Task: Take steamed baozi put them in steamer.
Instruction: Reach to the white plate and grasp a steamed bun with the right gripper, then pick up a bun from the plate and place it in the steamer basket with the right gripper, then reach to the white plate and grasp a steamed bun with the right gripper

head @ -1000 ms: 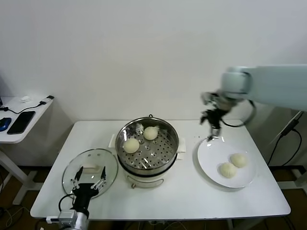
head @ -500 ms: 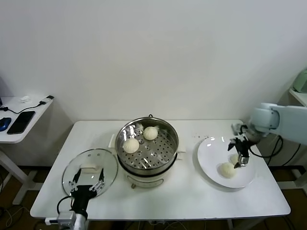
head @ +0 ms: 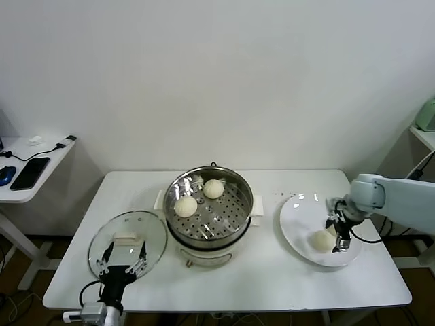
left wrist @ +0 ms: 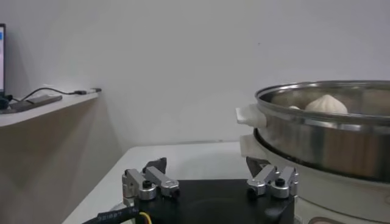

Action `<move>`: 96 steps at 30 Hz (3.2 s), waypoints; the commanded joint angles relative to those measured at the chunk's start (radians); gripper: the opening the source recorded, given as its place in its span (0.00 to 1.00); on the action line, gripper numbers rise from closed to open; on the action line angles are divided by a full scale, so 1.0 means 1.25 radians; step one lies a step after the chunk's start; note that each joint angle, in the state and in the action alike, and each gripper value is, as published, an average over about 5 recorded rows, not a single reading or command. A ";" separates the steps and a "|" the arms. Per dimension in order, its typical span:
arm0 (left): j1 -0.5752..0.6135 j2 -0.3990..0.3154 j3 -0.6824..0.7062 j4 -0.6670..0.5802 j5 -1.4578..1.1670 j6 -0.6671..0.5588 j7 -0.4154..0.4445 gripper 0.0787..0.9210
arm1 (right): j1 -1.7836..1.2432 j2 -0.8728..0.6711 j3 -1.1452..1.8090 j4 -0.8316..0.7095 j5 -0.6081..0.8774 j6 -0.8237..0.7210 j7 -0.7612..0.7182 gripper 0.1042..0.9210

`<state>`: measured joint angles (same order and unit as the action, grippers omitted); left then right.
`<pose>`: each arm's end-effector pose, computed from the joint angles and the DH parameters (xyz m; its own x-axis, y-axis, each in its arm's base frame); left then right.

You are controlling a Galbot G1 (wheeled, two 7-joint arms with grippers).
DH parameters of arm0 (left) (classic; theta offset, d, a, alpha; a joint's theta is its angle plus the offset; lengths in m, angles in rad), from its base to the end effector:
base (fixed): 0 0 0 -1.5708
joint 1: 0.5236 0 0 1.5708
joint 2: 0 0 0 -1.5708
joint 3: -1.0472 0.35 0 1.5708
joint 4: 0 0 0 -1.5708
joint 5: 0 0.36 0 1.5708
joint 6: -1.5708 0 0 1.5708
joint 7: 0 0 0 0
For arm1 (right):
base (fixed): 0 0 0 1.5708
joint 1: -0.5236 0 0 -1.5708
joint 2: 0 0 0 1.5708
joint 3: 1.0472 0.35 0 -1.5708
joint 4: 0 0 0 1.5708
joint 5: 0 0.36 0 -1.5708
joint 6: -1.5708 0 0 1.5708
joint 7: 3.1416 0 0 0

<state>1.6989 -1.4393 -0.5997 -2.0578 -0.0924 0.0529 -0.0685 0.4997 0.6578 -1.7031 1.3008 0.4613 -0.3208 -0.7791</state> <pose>0.1450 0.0478 -0.3330 -0.9756 -0.0767 0.2059 -0.0627 0.9953 0.0736 0.4851 -0.1848 -0.2233 -0.0954 -0.0007 0.9954 -0.9916 0.0880 -0.0950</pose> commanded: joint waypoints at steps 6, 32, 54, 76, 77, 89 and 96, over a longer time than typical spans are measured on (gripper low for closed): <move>0.000 -0.001 0.001 0.002 0.004 0.000 0.000 0.88 | -0.109 0.021 0.096 -0.059 -0.028 -0.011 0.035 0.88; 0.006 -0.004 0.005 -0.029 0.005 0.012 0.003 0.88 | 0.510 0.238 -0.143 0.041 0.120 0.173 -0.169 0.68; 0.014 -0.004 0.005 -0.038 0.011 0.019 0.007 0.88 | 0.274 0.616 0.037 0.050 -0.084 0.602 -0.203 0.67; 0.011 -0.006 0.006 -0.023 0.009 0.013 0.003 0.88 | 0.114 0.657 0.054 -0.098 -0.126 0.597 -0.162 0.70; 0.011 -0.006 0.006 -0.022 0.009 0.012 0.003 0.88 | 0.115 0.657 0.054 -0.100 -0.124 0.604 -0.165 0.71; 0.016 -0.009 0.007 -0.028 0.007 0.010 0.003 0.88 | 0.265 0.571 0.047 -0.068 -0.007 0.661 -0.241 0.88; 0.018 -0.015 0.011 -0.036 0.014 0.011 0.005 0.88 | 0.443 0.380 -0.085 -0.064 0.128 0.530 -0.257 0.88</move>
<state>1.7204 -1.4602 -0.5850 -2.1045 -0.0739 0.0681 -0.0609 0.8624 1.3196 -1.6994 1.2191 0.4736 0.4398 -1.0635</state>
